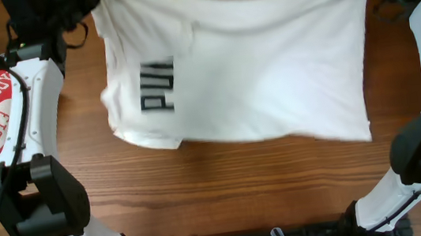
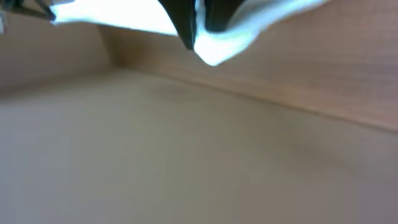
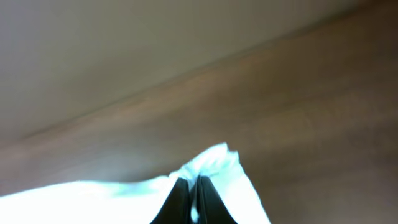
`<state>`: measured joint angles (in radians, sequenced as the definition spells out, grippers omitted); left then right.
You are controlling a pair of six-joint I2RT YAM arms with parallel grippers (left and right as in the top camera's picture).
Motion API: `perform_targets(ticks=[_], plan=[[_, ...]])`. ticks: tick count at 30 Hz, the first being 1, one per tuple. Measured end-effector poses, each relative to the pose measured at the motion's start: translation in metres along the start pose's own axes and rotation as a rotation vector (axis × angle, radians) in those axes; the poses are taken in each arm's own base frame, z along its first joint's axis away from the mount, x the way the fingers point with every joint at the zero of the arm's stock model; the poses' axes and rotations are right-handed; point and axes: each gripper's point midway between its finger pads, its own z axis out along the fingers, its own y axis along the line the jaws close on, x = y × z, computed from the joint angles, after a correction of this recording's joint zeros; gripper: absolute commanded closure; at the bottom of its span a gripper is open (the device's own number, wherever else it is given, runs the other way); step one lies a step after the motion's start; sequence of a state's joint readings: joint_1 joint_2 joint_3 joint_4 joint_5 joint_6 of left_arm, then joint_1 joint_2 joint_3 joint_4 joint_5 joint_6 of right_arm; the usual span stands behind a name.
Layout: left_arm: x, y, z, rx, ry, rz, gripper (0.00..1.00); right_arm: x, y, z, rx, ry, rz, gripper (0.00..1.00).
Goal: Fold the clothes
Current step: 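Lift the shirt with both grippers, stretching it between them, then swing the shirt forward and lay it flat on the table with both grippers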
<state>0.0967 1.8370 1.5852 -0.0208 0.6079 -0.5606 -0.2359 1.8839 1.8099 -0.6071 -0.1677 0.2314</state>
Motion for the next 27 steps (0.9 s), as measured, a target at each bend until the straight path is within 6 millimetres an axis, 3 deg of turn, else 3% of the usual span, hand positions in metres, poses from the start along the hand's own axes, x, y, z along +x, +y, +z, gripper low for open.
perform_targets(ticks=[2,4,5,7,8,10,12,14,15,17,20,22,24,27], plan=[[-0.071,-0.033,-0.018,0.086,-0.214,0.006,0.96,-0.055,0.006,-0.027,-0.002,-0.15,0.052,0.96],[-0.135,-0.062,-0.055,0.129,-0.359,0.02,0.96,-0.119,0.015,-0.076,-0.016,-0.335,0.065,0.96],[-0.166,-0.082,-0.082,0.142,-0.421,0.036,0.96,-0.138,0.019,-0.099,-0.017,-0.402,0.065,0.96],[-0.184,-0.11,-0.109,0.161,-0.443,0.064,0.96,-0.154,0.023,-0.131,0.008,-0.468,0.063,0.96],[-0.18,-0.124,-0.116,0.174,-0.406,0.072,0.96,-0.15,0.017,-0.136,0.045,-0.452,0.068,0.96],[-0.157,-0.117,-0.11,0.148,-0.287,0.021,0.96,-0.119,-0.007,-0.126,0.168,-0.329,0.095,0.96],[-0.103,-0.079,-0.098,0.014,-0.069,-0.106,0.96,-0.095,-0.026,-0.115,0.267,-0.234,0.103,0.96],[-0.031,-0.039,-0.093,-0.134,0.181,-0.211,0.96,-0.066,-0.046,-0.105,0.363,-0.118,0.087,0.96],[0.004,-0.024,-0.096,-0.203,0.305,-0.241,0.96,-0.048,-0.058,-0.097,0.415,-0.039,0.069,0.96],[0.051,-0.005,-0.114,-0.334,0.473,-0.258,0.96,0.003,-0.075,-0.089,0.487,0.175,0.043,0.96],[0.092,0.017,-0.149,-0.509,0.64,-0.27,0.96,0.064,-0.093,-0.082,0.55,0.427,0.034,0.96],[0.119,0.024,-0.17,-0.568,0.768,-0.28,0.96,0.105,-0.107,-0.094,0.595,0.606,0.044,0.96],[0.14,0.03,-0.183,-0.599,0.863,-0.297,0.96,0.13,-0.12,-0.106,0.625,0.717,0.068,0.95],[0.192,0.055,-0.207,-0.689,1.047,-0.37,0.96,0.179,-0.141,-0.113,0.632,0.882,0.139,0.96]])
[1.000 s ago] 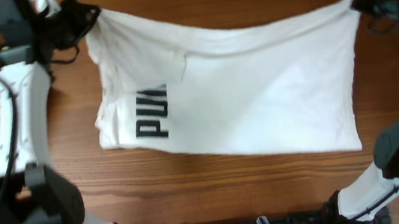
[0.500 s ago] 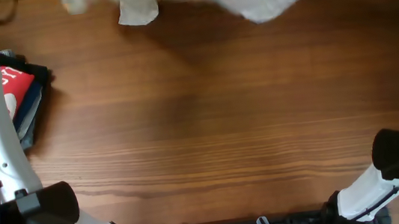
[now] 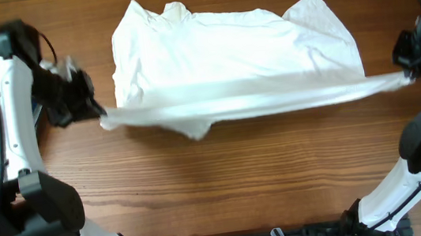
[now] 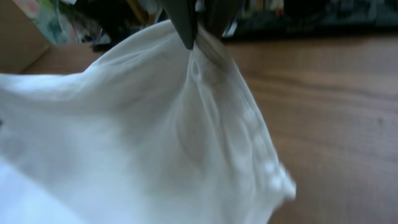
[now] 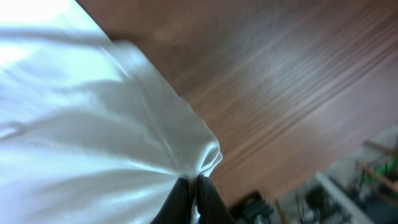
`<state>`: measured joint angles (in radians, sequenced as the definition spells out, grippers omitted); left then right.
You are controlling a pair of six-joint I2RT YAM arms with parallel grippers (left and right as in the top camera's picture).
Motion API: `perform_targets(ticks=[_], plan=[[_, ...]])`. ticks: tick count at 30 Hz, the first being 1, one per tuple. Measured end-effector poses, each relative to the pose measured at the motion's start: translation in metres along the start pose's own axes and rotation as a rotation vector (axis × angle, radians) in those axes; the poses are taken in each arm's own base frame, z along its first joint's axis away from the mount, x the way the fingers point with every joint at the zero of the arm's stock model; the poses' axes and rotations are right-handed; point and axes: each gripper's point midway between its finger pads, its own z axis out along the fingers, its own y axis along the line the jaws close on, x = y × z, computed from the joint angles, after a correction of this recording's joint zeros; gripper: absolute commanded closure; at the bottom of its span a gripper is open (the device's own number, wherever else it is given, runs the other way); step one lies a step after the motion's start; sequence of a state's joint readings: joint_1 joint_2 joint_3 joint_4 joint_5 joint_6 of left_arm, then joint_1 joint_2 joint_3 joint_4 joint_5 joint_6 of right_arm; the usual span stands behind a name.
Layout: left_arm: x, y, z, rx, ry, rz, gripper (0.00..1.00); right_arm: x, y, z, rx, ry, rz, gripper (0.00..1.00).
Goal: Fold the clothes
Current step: 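Swing the shirt forward and lay it flat on the table with both grippers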
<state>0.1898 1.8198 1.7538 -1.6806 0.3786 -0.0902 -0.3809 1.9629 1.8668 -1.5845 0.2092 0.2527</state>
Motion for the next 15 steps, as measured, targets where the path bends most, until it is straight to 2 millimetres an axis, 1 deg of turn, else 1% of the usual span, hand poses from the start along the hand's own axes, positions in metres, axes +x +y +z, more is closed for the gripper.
perform_targets(ticks=[1,2,3,4,5,6,8,10,12,13,15], plan=[[0.008,0.011,0.017,-0.026,0.057,-0.02,0.96,0.005,-0.002,0.012,-0.008,0.023,0.006,0.96],[0.012,0.017,0.027,-0.036,0.079,-0.03,0.96,0.012,-0.002,0.025,-0.033,0.04,0.01,0.96],[0.023,0.032,0.048,-0.069,0.131,-0.056,0.96,0.032,-0.005,0.043,-0.063,0.093,0.01,0.96],[0.027,0.043,0.058,-0.089,0.134,-0.084,0.96,0.038,-0.005,0.053,-0.088,0.086,0.022,0.96],[0.032,0.053,0.064,-0.101,0.13,-0.114,0.96,0.052,-0.007,0.063,-0.11,0.099,0.032,0.96],[0.042,0.065,0.066,-0.111,0.117,-0.16,0.96,0.061,-0.008,0.067,-0.121,0.11,0.041,0.96],[0.048,0.075,0.059,-0.099,0.041,-0.207,0.96,0.067,-0.011,0.071,-0.146,0.087,0.068,0.96],[0.055,0.081,0.047,-0.085,-0.034,-0.245,0.96,0.069,-0.017,0.069,-0.168,0.055,0.113,0.95],[0.059,0.088,0.033,-0.061,-0.123,-0.292,0.96,0.075,-0.033,0.059,-0.186,0.017,0.188,0.96],[0.061,0.09,0.027,-0.053,-0.155,-0.31,0.96,0.076,-0.036,0.055,-0.195,0.0,0.205,0.96],[0.066,0.091,0.022,-0.048,-0.176,-0.32,0.96,0.08,-0.035,0.046,-0.217,-0.019,0.205,0.96]])
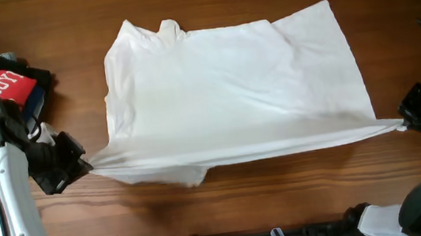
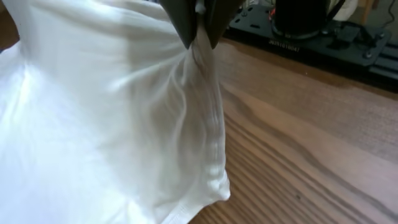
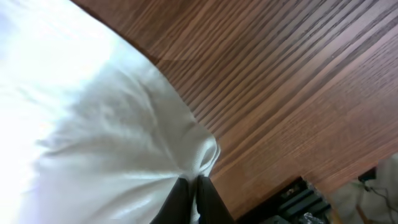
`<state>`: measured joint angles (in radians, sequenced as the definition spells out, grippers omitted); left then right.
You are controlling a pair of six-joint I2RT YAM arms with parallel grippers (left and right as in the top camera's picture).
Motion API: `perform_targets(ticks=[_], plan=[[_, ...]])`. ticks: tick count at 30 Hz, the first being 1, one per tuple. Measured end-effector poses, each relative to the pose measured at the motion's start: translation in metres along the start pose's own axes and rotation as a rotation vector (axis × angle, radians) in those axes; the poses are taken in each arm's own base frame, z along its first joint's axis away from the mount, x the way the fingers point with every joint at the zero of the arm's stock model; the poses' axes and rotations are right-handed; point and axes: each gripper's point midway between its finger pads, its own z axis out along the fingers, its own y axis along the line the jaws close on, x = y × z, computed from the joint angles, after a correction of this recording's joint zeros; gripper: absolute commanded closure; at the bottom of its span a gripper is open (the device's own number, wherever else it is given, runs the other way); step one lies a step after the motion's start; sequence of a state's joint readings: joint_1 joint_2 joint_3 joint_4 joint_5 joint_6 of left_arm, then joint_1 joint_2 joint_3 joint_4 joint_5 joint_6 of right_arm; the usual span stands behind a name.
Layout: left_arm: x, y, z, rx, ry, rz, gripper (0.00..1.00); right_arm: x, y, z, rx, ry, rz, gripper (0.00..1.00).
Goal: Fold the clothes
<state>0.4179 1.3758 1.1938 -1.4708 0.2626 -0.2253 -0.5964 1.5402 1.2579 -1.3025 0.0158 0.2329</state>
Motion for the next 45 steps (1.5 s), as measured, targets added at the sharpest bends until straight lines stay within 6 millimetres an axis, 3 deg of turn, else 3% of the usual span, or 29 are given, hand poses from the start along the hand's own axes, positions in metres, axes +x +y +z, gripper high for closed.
perform_targets(ticks=[5,11,14,20,29,34,39,42,45], plan=[[0.001,-0.001,-0.003,0.01,-0.014,-0.003,0.96,0.0,0.012,-0.001,-0.046,-0.005,-0.038,0.96],[-0.024,-0.024,-0.006,0.123,-0.111,0.034,0.96,-0.024,0.06,-0.006,-0.126,-0.147,-0.19,0.96],[-0.036,-0.032,-0.005,0.166,-0.154,0.05,0.96,-0.03,0.071,-0.003,-0.136,-0.167,-0.219,0.96],[-0.054,-0.038,0.015,0.215,-0.217,0.079,0.96,-0.04,0.076,0.023,-0.123,-0.121,-0.221,0.96],[-0.073,-0.083,0.03,0.26,-0.279,0.198,0.96,-0.054,0.082,0.037,-0.127,-0.136,-0.221,0.96],[-0.103,-0.078,0.053,0.191,-0.308,0.147,0.96,-0.064,0.088,0.035,-0.148,-0.181,-0.224,0.96],[-0.11,-0.075,0.073,0.167,-0.27,0.117,0.96,-0.066,0.1,0.033,-0.165,-0.203,-0.254,0.96],[-0.115,-0.083,0.075,0.176,-0.293,0.139,0.96,-0.065,0.11,0.033,-0.169,-0.215,-0.294,0.96],[-0.122,-0.089,0.072,0.194,-0.33,0.154,0.96,-0.067,0.114,0.046,-0.164,-0.198,-0.305,0.96]])
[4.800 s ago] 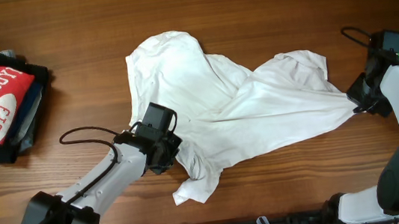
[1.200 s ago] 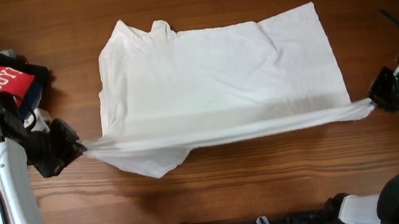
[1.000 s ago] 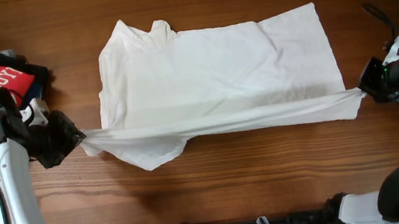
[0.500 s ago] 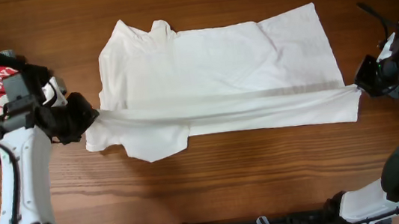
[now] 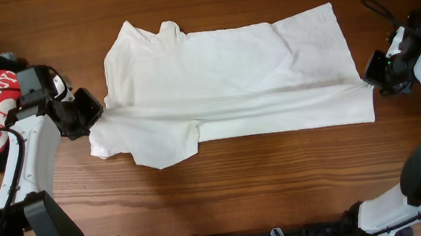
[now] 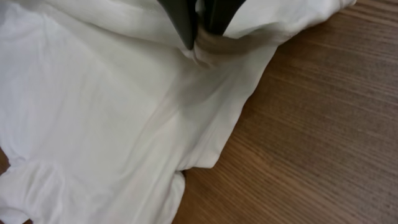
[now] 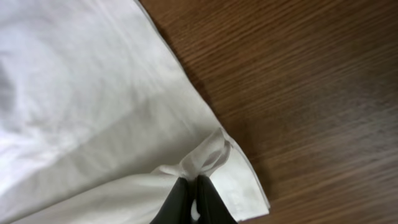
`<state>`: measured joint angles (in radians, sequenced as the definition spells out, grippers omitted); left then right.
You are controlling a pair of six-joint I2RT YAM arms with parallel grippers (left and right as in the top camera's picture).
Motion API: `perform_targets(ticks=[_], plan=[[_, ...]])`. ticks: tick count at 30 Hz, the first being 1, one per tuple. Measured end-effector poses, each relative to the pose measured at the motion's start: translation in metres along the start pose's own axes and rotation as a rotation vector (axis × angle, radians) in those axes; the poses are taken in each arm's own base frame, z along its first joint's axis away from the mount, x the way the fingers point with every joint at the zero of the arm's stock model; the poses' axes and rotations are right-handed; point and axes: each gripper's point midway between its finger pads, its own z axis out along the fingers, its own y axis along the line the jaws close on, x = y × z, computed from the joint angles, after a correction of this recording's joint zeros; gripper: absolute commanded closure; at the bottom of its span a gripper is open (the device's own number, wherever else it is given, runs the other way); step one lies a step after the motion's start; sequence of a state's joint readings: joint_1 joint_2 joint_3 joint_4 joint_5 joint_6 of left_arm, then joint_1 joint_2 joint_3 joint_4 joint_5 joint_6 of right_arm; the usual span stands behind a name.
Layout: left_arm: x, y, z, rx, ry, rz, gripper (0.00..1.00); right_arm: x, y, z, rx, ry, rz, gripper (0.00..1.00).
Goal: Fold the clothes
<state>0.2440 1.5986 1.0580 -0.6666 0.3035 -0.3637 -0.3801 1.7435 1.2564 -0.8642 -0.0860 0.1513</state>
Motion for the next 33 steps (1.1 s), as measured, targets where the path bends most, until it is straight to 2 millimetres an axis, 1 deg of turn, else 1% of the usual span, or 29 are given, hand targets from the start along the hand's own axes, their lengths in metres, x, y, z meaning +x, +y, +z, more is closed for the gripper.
perform_targets(ticks=[2,4,6,7,8,9,10,12,14,15,16,17,18,19,20,23,24,27,28,29,30,32,33], plan=[[-0.006,-0.003,0.0,0.011,-0.024,0.002,0.96,0.003,-0.002,0.017,0.006,0.038,0.003,0.96],[-0.011,-0.005,0.0,0.022,-0.045,-0.004,0.94,0.005,-0.003,0.027,0.009,0.06,0.005,0.96],[-0.012,-0.006,0.0,0.025,-0.05,-0.007,0.84,0.007,-0.004,0.039,0.013,0.084,0.007,0.96],[-0.013,-0.007,0.0,0.026,-0.051,-0.01,0.72,0.008,-0.005,0.044,0.014,0.094,0.008,0.96],[-0.013,-0.007,0.0,0.024,-0.053,-0.015,0.57,0.009,-0.006,0.049,0.016,0.105,0.009,0.96],[-0.013,-0.006,0.0,0.023,-0.053,-0.018,0.5,0.01,-0.006,0.052,0.017,0.111,0.01,0.96],[-0.013,-0.006,0.0,0.022,-0.054,-0.019,0.48,0.01,-0.006,0.055,0.017,0.113,0.009,0.96],[-0.012,-0.005,0.0,0.016,-0.048,-0.024,0.47,0.008,-0.005,0.057,0.015,0.107,0.006,0.96],[0.003,-0.004,0.001,-0.001,0.008,-0.03,0.48,0.008,-0.004,0.057,0.014,0.105,0.005,0.96],[0.016,-0.006,0.003,-0.005,0.055,-0.026,0.48,0.007,-0.004,0.057,0.012,0.104,0.005,0.96],[0.029,-0.013,0.005,0.0,0.097,-0.008,0.48,0.007,-0.004,0.057,0.011,0.103,0.005,0.96],[0.046,-0.028,0.007,0.016,0.145,0.032,0.48,0.007,-0.004,0.057,0.011,0.104,0.005,0.96],[0.051,-0.033,0.009,0.025,0.158,0.048,0.47,0.008,-0.004,0.057,0.011,0.104,0.004,0.96],[0.07,-0.054,0.013,0.039,0.192,0.123,0.48,0.008,-0.004,0.057,0.011,0.105,0.004,0.95],[0.084,-0.066,0.016,0.045,0.215,0.176,0.47,0.008,-0.003,0.057,0.012,0.107,0.004,0.96],[0.119,-0.091,0.021,0.041,0.255,0.307,0.47,0.009,0.0,0.057,0.01,0.108,-0.006,0.96],[0.128,-0.097,0.022,0.038,0.266,0.341,0.47,0.01,0.003,0.057,0.009,0.109,-0.013,0.96],[0.15,-0.108,0.024,0.027,0.281,0.424,0.47,0.01,0.007,0.058,0.006,0.108,-0.025,0.96],[0.156,-0.111,0.024,0.026,0.285,0.445,0.51,0.01,0.008,0.058,0.004,0.108,-0.027,0.96],[0.163,-0.114,0.025,0.015,0.284,0.477,0.52,0.01,0.009,0.058,0.002,0.108,-0.028,0.96],[0.165,-0.114,0.026,0.007,0.283,0.49,0.52,0.01,0.009,0.058,0.001,0.109,-0.028,0.96],[0.168,-0.115,0.034,-0.018,0.27,0.529,0.51,0.01,0.01,0.058,-0.001,0.109,-0.028,0.96],[0.174,-0.116,0.042,-0.029,0.279,0.558,0.51,0.01,0.01,0.058,-0.001,0.109,-0.028,0.96]])
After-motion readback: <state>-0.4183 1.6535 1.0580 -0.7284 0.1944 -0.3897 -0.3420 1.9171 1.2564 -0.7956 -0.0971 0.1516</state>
